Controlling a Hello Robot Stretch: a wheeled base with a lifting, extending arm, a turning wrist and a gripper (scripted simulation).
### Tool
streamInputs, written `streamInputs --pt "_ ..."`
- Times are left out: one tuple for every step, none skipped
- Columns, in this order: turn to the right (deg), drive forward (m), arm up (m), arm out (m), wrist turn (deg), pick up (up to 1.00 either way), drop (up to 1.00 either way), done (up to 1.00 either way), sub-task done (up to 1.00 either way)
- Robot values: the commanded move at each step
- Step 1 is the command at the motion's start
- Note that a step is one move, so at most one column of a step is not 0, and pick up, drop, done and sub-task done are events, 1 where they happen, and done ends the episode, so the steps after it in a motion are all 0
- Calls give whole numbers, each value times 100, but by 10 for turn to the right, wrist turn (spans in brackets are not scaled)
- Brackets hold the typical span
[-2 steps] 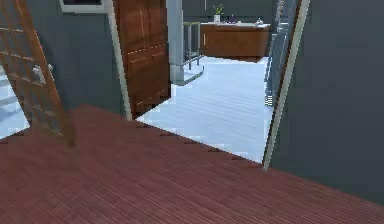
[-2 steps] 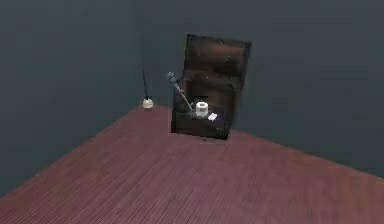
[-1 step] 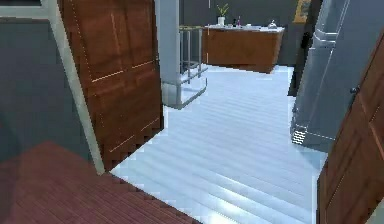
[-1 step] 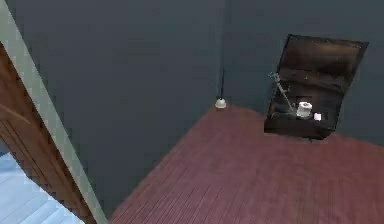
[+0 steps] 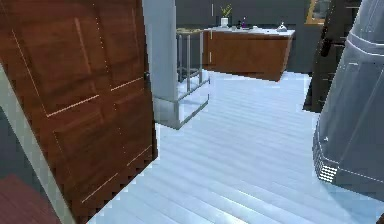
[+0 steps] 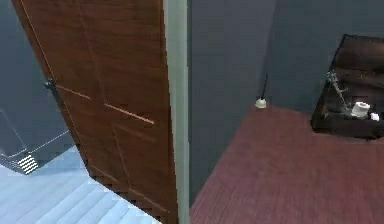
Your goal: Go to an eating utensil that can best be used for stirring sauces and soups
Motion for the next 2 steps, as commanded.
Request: streamInputs --pt "90 0 0 0 0 0 0 0 0" --pt "0 100 0 0 0 0 0 0 0"
